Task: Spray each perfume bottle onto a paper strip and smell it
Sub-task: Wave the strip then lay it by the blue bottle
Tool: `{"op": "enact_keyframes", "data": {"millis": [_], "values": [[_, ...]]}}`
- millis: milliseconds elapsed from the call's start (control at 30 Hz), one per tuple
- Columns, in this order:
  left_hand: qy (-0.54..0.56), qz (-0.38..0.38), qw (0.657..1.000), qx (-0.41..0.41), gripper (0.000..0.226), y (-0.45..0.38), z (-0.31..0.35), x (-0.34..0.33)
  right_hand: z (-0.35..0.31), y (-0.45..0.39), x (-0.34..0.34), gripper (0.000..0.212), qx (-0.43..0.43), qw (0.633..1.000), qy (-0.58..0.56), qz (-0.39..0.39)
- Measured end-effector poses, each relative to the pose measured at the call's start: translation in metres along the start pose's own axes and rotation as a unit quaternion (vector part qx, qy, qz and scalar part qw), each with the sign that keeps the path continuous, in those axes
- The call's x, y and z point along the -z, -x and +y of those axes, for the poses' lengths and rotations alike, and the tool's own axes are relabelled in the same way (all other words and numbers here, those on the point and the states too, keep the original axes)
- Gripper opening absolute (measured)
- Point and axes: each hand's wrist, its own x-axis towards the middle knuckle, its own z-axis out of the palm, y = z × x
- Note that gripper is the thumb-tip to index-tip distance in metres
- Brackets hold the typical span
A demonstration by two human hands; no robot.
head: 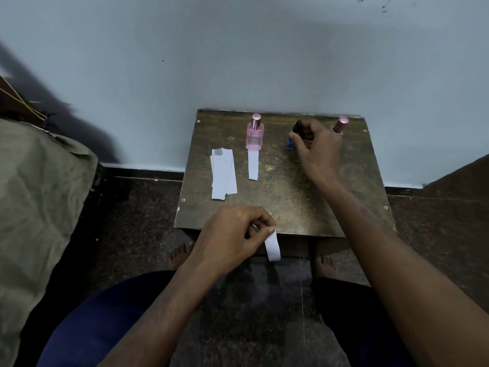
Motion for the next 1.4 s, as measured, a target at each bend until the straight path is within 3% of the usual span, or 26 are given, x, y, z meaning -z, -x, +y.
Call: {"op": "enact_keyframes", "data": {"millis": [267,467,600,667,733,800,867,967,1100,1333,1400], "values": [[-0.007,0.001,1.000,-0.003,0.007,0.004,-0.008,0.006,0.002,0.001,-0.004,0.031,-0.017,1.000,0.005,-0.018],[-0.003,0.001,1.000,0.006,0.006,0.002,-0.014,0.009,-0.011,0.015,0.005,0.054,0.004,0.999,0.047,0.006],[0.000,0.001,1.000,0.015,0.007,-0.001,-0.015,0.011,-0.022,0.046,0.022,0.037,0.079,0.994,0.076,0.025],[0.008,-0.001,1.000,0.024,0.009,-0.003,-0.014,0.012,-0.031,0.067,0.036,0.022,0.104,0.993,0.049,-0.014],[0.008,-0.007,1.000,0.025,0.011,-0.005,-0.013,0.012,-0.042,0.089,0.051,0.015,0.104,0.986,0.028,-0.124],[0.010,-0.016,1.000,0.024,0.011,-0.006,-0.012,0.012,-0.047,0.115,0.062,0.015,0.088,0.964,0.023,-0.250],[0.019,-0.011,1.000,0.012,0.009,-0.005,-0.005,0.011,-0.045,0.143,0.072,0.019,0.065,0.950,0.022,-0.306],[0.039,-0.017,0.999,-0.027,0.009,-0.001,0.011,0.013,-0.044,0.177,0.086,0.021,-0.007,0.956,-0.044,-0.290],[0.060,-0.029,0.996,-0.067,0.012,0.008,0.024,0.019,-0.055,0.188,0.089,0.010,-0.067,0.975,-0.085,-0.192],[0.032,-0.072,0.993,-0.091,0.024,0.023,0.023,0.019,-0.048,0.184,0.099,0.004,-0.079,0.951,-0.105,-0.279],[0.013,-0.040,0.995,-0.089,0.023,0.023,0.020,0.020,-0.045,0.180,0.097,0.005,-0.090,0.951,-0.096,-0.279]]}}
